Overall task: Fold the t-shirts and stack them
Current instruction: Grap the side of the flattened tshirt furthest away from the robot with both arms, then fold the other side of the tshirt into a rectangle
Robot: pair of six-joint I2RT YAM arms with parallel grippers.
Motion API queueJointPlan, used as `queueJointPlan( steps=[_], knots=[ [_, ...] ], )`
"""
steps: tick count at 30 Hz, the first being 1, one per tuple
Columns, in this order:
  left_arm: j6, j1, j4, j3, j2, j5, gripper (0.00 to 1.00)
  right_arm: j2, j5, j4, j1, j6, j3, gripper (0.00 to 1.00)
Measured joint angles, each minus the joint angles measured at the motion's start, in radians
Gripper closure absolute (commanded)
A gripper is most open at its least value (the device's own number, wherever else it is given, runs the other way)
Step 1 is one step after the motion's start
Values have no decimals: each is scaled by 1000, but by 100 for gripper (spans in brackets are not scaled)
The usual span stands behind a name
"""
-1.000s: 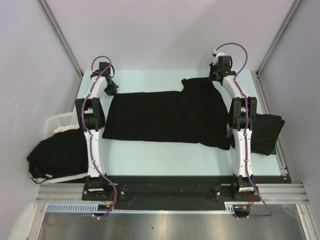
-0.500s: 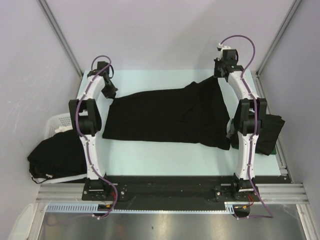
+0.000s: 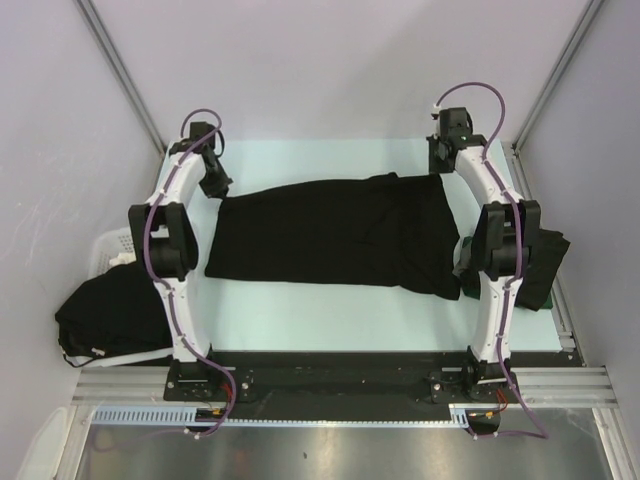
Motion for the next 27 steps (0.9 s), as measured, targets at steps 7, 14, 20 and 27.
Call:
queueJointPlan(
  steps=[7, 14, 20, 27],
  knots=[
    [45, 4, -9, -29, -34, -29, 100, -41, 77, -41, -14, 0, -47, 100],
    [68, 10, -18, -6, -34, -43, 100, -56, 132, -82, -21, 0, -51, 100],
    [81, 10, -31, 14, -34, -45, 100, -59, 143, -140, -35, 10, -51, 100],
    [87, 10, -61, -31, -63, -36, 100, -65, 142, -252, -48, 54, -51, 100]
  ],
)
